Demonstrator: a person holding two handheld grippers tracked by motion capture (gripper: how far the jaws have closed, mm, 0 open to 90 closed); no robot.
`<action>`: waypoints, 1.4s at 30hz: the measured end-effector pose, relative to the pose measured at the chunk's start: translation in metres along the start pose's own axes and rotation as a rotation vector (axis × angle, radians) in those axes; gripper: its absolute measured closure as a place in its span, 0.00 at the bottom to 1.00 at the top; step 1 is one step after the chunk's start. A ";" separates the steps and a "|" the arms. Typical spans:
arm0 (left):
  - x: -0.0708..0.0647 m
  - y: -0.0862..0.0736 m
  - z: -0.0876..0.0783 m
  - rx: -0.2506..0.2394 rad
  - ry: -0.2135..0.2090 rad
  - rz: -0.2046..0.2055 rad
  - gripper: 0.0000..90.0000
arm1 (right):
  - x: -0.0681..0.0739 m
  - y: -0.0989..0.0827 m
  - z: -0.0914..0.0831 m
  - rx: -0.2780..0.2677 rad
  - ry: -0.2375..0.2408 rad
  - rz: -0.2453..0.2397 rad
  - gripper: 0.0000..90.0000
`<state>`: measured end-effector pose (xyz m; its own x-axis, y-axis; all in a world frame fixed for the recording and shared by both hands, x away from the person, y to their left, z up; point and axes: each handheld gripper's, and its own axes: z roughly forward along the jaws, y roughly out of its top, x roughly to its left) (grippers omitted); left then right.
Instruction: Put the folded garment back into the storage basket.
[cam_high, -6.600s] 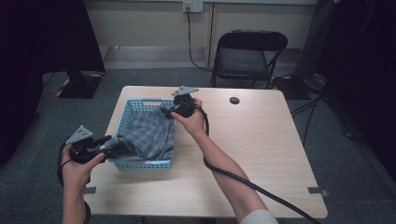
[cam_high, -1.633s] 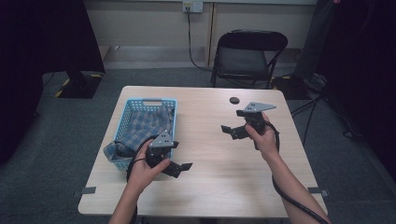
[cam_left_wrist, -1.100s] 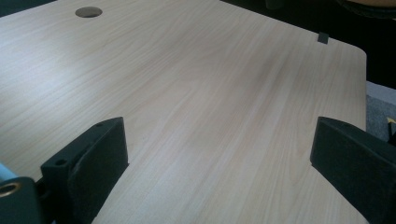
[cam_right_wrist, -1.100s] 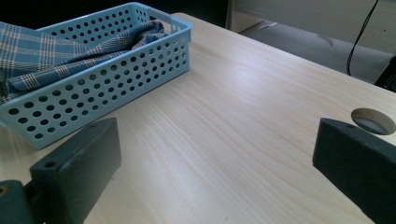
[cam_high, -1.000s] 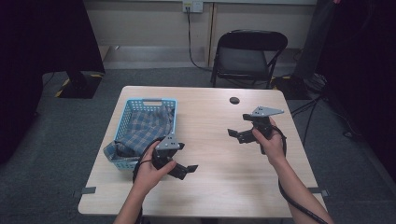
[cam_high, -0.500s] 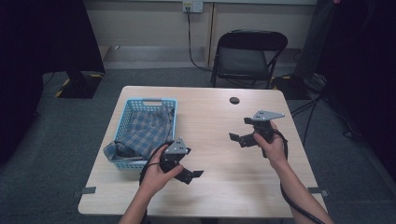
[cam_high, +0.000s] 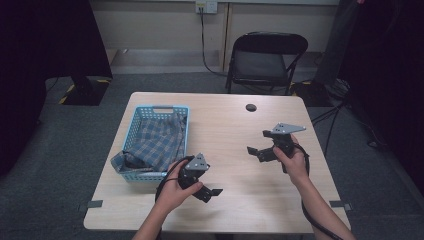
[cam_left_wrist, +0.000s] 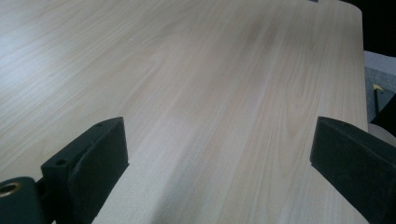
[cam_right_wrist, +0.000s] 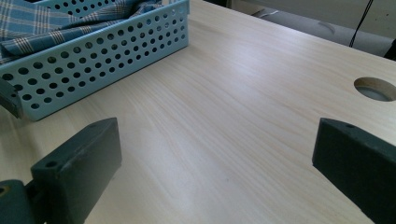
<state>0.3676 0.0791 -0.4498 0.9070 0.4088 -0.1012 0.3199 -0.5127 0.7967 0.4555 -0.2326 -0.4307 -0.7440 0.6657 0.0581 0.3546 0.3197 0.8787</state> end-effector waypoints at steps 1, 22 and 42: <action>0.000 -0.001 0.002 0.009 0.004 0.008 0.04 | 0.000 -0.002 0.000 0.002 -0.002 -0.001 0.01; -0.004 -0.013 0.029 0.074 -0.007 0.031 0.05 | -0.001 -0.025 -0.003 0.025 0.002 -0.001 0.01; -0.007 -0.023 0.047 0.148 -0.016 0.062 0.05 | 0.001 -0.040 -0.008 0.044 0.004 -0.009 0.01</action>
<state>0.3664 0.0526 -0.4950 0.9303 0.3611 -0.0648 0.2987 -0.6431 0.7051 0.4364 -0.2498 -0.4621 -0.7496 0.6598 0.0524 0.3722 0.3547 0.8577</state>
